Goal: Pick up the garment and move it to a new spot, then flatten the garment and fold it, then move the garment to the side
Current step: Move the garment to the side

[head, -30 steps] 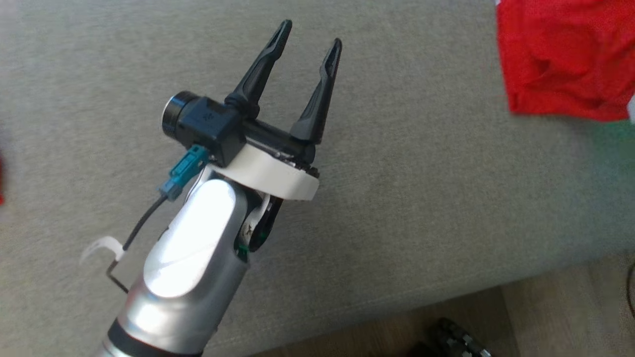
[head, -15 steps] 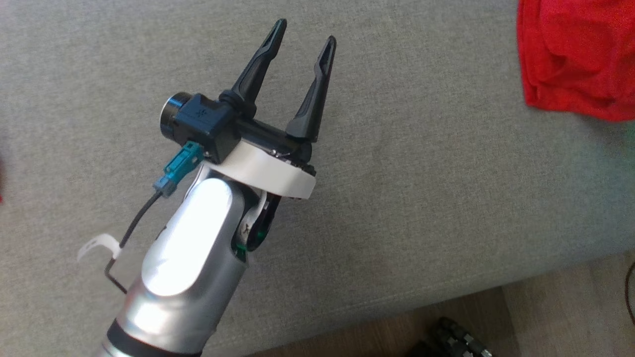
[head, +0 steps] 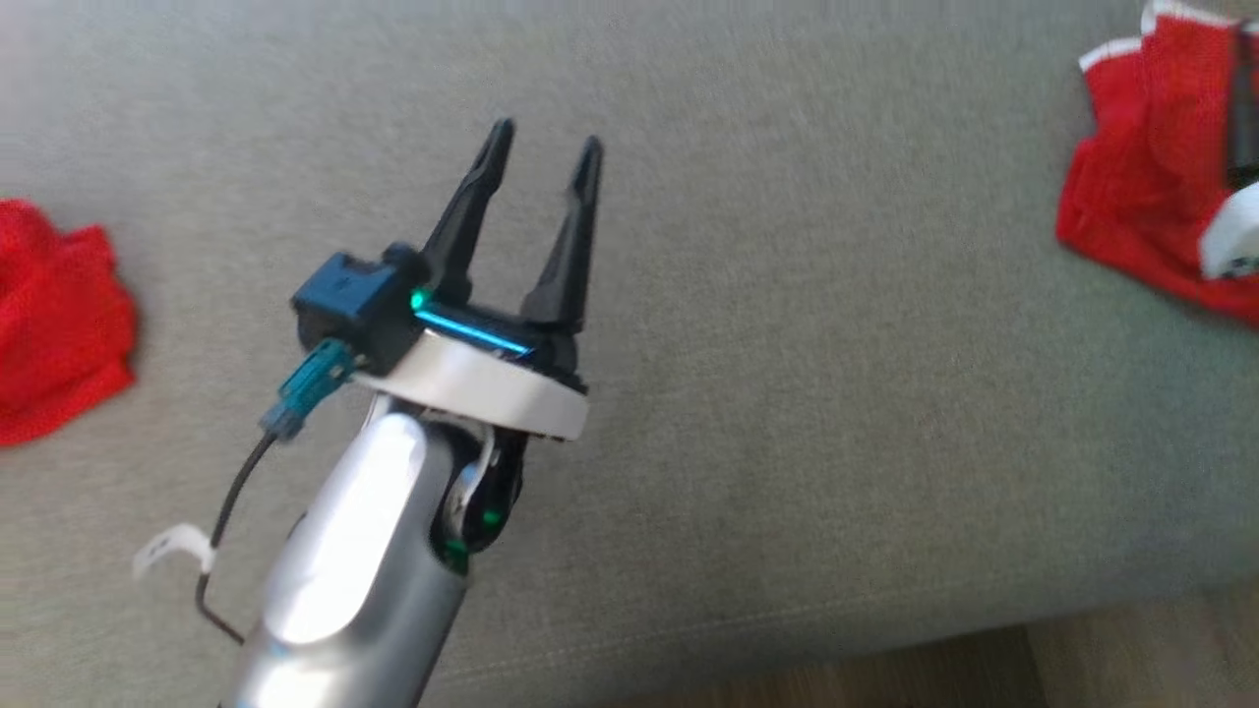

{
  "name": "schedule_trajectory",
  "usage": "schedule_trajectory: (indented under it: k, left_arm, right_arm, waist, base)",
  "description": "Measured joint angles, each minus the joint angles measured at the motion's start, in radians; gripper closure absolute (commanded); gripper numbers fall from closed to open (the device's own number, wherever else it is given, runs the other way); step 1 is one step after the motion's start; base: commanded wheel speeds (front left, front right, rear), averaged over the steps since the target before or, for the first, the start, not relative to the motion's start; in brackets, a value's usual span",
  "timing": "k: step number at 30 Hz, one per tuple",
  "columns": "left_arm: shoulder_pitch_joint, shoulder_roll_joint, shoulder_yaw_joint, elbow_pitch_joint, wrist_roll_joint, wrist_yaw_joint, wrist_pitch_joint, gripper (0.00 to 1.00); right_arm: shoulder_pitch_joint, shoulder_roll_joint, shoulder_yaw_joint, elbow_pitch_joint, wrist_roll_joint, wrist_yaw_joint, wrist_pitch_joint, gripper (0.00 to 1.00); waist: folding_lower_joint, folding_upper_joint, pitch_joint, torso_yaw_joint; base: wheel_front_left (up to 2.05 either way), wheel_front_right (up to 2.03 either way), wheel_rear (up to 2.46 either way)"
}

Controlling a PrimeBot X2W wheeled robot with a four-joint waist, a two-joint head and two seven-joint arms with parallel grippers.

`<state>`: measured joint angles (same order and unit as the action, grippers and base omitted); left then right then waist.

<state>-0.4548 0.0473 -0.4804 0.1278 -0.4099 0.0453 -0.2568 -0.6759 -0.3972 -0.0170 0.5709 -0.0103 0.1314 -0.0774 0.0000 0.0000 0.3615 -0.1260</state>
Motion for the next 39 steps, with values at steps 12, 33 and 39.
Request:
schedule_trajectory:
  k: [12, 33, 39]
  left_arm:
    - [0.175, -0.001, 0.093, -0.026, -0.016, 0.026, 0.000, 0.00]
    - [0.419, 0.001, 0.173, -0.053, -0.007, 0.031, 0.000, 0.00]
    - [0.435, 0.002, 0.174, -0.062, -0.007, 0.031, 0.000, 0.00]
  right_arm:
    - [0.185, 0.114, 0.111, -0.173, 0.065, 0.000, -0.002, 0.00]
    - [0.549, 0.330, 0.003, -0.328, -0.018, 0.000, -0.133, 0.00]
    - [0.568, 0.343, -0.010, -0.326, -0.052, 0.000, -0.140, 0.00]
  waist:
    - [0.0000, 0.0000, -0.179, 0.100]
    - [-0.0001, 0.0000, -0.327, 0.176]
    - [0.0000, 0.0000, -0.328, 0.172]
  base:
    - [0.00, 0.00, 0.00]
    - [0.00, 0.00, 0.00]
    - [0.00, 0.00, 0.00]
